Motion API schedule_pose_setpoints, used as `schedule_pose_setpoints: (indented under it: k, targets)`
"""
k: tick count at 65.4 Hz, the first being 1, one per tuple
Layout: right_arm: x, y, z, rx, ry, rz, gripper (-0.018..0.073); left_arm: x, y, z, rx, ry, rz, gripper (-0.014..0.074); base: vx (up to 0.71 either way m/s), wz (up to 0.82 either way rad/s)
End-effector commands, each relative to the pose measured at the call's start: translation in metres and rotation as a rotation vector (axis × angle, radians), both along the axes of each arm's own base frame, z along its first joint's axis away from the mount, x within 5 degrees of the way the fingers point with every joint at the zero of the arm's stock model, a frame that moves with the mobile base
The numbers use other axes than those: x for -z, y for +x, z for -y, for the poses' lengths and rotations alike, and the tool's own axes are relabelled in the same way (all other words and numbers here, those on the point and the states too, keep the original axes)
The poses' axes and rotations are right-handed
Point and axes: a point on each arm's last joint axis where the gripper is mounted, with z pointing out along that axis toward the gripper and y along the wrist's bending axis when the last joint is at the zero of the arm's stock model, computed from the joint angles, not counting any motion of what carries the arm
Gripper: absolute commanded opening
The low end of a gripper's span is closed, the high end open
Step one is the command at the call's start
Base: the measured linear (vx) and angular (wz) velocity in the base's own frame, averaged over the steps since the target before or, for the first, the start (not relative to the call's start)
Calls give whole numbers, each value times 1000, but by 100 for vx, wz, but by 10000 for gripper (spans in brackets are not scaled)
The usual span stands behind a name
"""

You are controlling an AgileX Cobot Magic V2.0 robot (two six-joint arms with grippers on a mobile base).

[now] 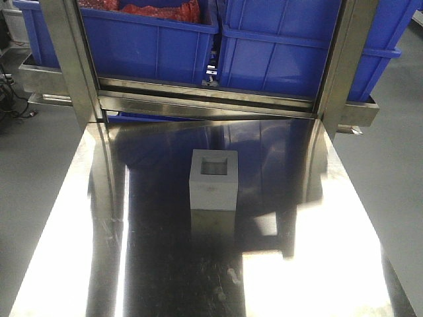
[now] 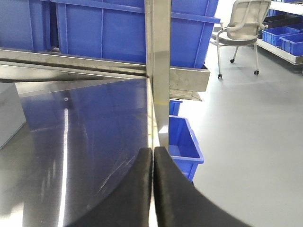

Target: Sort gray base to blue bin

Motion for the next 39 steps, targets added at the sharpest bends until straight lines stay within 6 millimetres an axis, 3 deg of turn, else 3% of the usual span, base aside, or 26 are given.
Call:
schedule_pose_setpoints:
  k: [1, 21, 39]
  targets:
    - [-6, 1, 0, 0, -18, 72, -5, -26, -2, 0, 3, -23, 172, -6, 0, 0]
    - [-6, 1, 0, 0, -18, 72, -5, -82, 0, 0, 3, -19, 114, -6, 0, 0]
    - [-6, 1, 0, 0, -18, 72, -5, -140, 38, -1, 4, -8, -52, -6, 0, 0]
